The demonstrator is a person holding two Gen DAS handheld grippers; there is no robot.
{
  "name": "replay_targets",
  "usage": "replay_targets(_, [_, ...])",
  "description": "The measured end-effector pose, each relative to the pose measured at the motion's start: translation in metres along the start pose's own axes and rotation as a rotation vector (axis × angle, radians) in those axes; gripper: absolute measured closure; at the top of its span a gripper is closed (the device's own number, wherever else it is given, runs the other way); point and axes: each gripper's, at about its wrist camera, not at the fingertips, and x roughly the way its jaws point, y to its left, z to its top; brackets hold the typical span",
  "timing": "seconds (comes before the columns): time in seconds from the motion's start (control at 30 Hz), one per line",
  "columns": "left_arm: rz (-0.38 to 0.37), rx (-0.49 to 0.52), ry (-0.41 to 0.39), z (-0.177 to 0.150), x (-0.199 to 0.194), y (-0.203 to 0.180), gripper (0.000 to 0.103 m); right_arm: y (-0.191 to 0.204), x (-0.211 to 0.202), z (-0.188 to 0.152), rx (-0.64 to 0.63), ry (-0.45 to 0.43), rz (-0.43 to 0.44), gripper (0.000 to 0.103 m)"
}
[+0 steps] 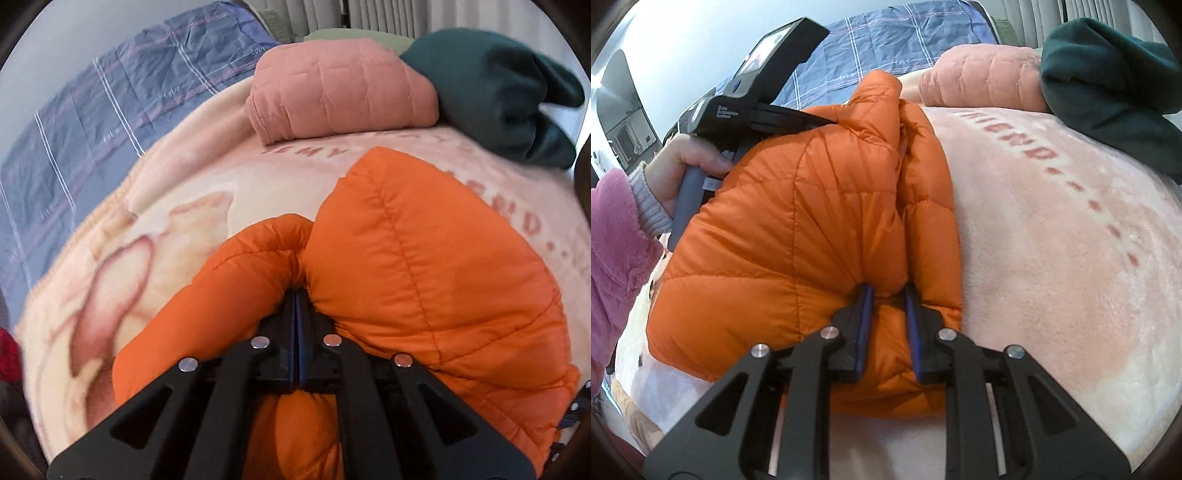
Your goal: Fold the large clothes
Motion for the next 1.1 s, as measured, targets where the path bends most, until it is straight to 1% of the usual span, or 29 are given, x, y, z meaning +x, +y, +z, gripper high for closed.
replay_targets(0.1, [0.016, 0.008, -0.021, 0.003, -0.016, -0.001, 0.099, 0.003, 0.000, -0.001, -0.010, -0.004, -0.013, 0.084])
replay_targets(0.13, [0.005, -0.004, -0.033, 0.002, -0.024, 0.001, 0.099, 0.004, -0.001, -0.001, -0.011, -0.005, -0.014, 0.084])
replay_targets(0.17, [-0.025, -0.037, -0.052, 0.001, -0.036, 0.005, 0.098, 0.004, -0.001, -0.001, -0.009, -0.006, -0.015, 0.084])
replay_targets(0.2, [-0.056, -0.063, -0.064, 0.000, -0.045, 0.008, 0.092, 0.005, -0.001, -0.001, -0.007, -0.007, -0.015, 0.084])
replay_targets(0.23, [-0.106, -0.099, -0.087, -0.003, -0.060, 0.014, 0.086, 0.005, -0.001, -0.001, -0.006, -0.006, -0.016, 0.084])
replay_targets(0.27, [-0.142, -0.123, -0.114, -0.008, -0.076, 0.019, 0.082, 0.005, -0.001, -0.001, -0.006, -0.005, -0.015, 0.084])
replay_targets(0.33, [-0.176, -0.132, -0.156, -0.020, -0.097, 0.021, 0.069, 0.005, -0.001, 0.000, 0.002, 0.001, -0.011, 0.084])
replay_targets(0.37, [-0.188, -0.125, -0.171, -0.028, -0.105, 0.019, 0.067, 0.004, -0.001, 0.001, 0.005, 0.003, -0.010, 0.084])
replay_targets(0.4, [-0.192, -0.107, -0.182, -0.038, -0.112, 0.015, 0.063, 0.004, -0.001, 0.001, 0.005, 0.003, -0.010, 0.084])
replay_targets(0.43, [-0.178, -0.082, -0.187, -0.046, -0.114, 0.009, 0.057, 0.005, -0.002, 0.001, 0.003, 0.001, -0.012, 0.084])
replay_targets(0.47, [-0.151, -0.057, -0.192, -0.052, -0.112, 0.004, 0.055, 0.005, -0.002, 0.001, 0.001, -0.001, -0.012, 0.084])
replay_targets(0.5, [-0.085, -0.011, -0.198, -0.059, -0.103, -0.006, 0.053, 0.006, -0.003, 0.001, -0.003, -0.004, -0.013, 0.084])
replay_targets(0.53, [-0.043, 0.016, -0.195, -0.063, -0.093, -0.012, 0.053, 0.006, -0.003, 0.001, -0.008, -0.006, -0.014, 0.084])
replay_targets(0.6, [0.009, 0.048, -0.195, -0.066, -0.078, -0.024, 0.053, 0.005, -0.007, 0.003, -0.010, -0.001, -0.023, 0.084])
replay_targets(0.67, [0.013, 0.061, -0.173, -0.061, -0.074, -0.031, 0.054, 0.001, -0.018, 0.007, -0.001, 0.009, -0.033, 0.084])
replay_targets(0.7, [0.014, 0.074, -0.166, -0.059, -0.073, -0.033, 0.054, -0.003, -0.030, 0.010, 0.015, -0.004, -0.023, 0.083])
replay_targets(0.73, [0.012, 0.081, -0.161, -0.058, -0.072, -0.033, 0.054, -0.007, -0.042, 0.015, 0.033, -0.030, -0.002, 0.082])
replay_targets(0.8, [-0.011, 0.076, -0.153, -0.057, -0.070, -0.030, 0.054, -0.009, -0.068, 0.027, 0.054, -0.114, 0.055, 0.081])
replay_targets(0.87, [-0.031, 0.057, -0.151, -0.057, -0.068, -0.026, 0.054, -0.005, -0.085, 0.040, 0.033, -0.196, 0.107, 0.081])
replay_targets(0.9, [-0.036, 0.050, -0.154, -0.058, -0.068, -0.025, 0.054, 0.002, -0.087, 0.047, 0.002, -0.230, 0.121, 0.081])
replay_targets(0.93, [-0.034, 0.048, -0.158, -0.058, -0.068, -0.025, 0.054, 0.007, -0.081, 0.050, -0.022, -0.226, 0.109, 0.081])
replay_targets(1.0, [-0.035, 0.042, -0.165, -0.061, -0.068, -0.026, 0.054, 0.011, -0.043, 0.050, -0.037, -0.103, 0.067, 0.081])
replay_targets(1.03, [-0.042, 0.033, -0.168, -0.062, -0.068, -0.024, 0.054, 0.009, -0.015, 0.043, -0.033, -0.004, 0.029, 0.081])
replay_targets(1.07, [-0.062, 0.024, -0.170, -0.062, -0.068, -0.022, 0.054, 0.002, 0.010, 0.034, -0.025, 0.051, 0.029, 0.082])
replay_targets(1.1, [-0.066, 0.022, -0.179, -0.062, -0.069, -0.022, 0.054, -0.006, 0.020, 0.029, 0.004, 0.041, 0.067, 0.082])
